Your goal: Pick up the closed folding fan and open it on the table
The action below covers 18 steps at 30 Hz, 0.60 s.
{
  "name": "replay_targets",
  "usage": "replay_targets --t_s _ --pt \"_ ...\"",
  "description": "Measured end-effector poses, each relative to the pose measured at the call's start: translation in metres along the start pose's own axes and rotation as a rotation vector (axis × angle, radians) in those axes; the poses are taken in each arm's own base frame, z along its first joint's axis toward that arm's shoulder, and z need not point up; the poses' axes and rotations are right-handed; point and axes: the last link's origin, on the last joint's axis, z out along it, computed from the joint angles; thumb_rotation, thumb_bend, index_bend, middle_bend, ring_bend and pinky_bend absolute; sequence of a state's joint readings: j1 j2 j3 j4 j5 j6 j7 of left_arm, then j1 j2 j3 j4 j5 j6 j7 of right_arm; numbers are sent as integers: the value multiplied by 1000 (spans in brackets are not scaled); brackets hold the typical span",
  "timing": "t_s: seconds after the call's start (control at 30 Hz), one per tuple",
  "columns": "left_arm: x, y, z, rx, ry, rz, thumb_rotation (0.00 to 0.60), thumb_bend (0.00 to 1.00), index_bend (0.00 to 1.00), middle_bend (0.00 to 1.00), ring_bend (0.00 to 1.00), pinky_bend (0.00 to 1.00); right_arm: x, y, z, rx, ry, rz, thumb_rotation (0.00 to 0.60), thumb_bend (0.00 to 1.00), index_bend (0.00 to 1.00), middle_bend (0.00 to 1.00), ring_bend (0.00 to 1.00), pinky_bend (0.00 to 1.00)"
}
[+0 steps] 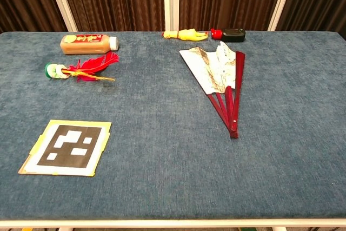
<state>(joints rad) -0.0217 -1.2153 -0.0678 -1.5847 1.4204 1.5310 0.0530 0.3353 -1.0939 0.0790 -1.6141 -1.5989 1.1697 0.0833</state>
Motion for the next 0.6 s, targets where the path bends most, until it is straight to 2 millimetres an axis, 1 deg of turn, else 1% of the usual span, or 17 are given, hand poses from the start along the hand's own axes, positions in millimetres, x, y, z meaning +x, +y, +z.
replay_targets --t_s 0.07,0.1,0.17,0.2,0.3,0.4,0.5,0.6 --pt "0 -1 -1 6 -1 -2 600 0 219 185 104 168 -9 -6 23 33 -36 -8 600 58 254 285 0 9" --pt "0 -2 -2 9 -2 -2 600 0 220 185 105 168 -15 -9 37 50 -58 -16 600 57 265 288 0 10" --pt "-1 -4 -3 16 -5 -3 600 0 220 185 105 168 -25 -13 58 68 -78 -30 600 54 290 296 0 11" --pt "-1 -5 -4 20 -6 -4 600 0 220 185 105 168 -32 -16 72 77 -88 -38 600 53 302 299 0 13" --pt "-1 -7 -5 27 -9 -4 600 0 220 185 104 168 -49 -24 103 91 -107 -65 600 54 329 310 4 13" --pt "-1 -7 -5 30 -9 -5 600 0 220 185 104 168 -65 -33 130 99 -114 -94 600 78 349 312 5 9" --pt "0 -7 -6 31 -9 -7 600 0 220 185 104 168 -78 -43 152 101 -118 -118 600 89 366 313 5 7" --pt "-1 -7 -6 33 -11 -8 600 0 219 185 104 168 -88 -52 170 107 -113 -140 600 89 383 313 5 7"
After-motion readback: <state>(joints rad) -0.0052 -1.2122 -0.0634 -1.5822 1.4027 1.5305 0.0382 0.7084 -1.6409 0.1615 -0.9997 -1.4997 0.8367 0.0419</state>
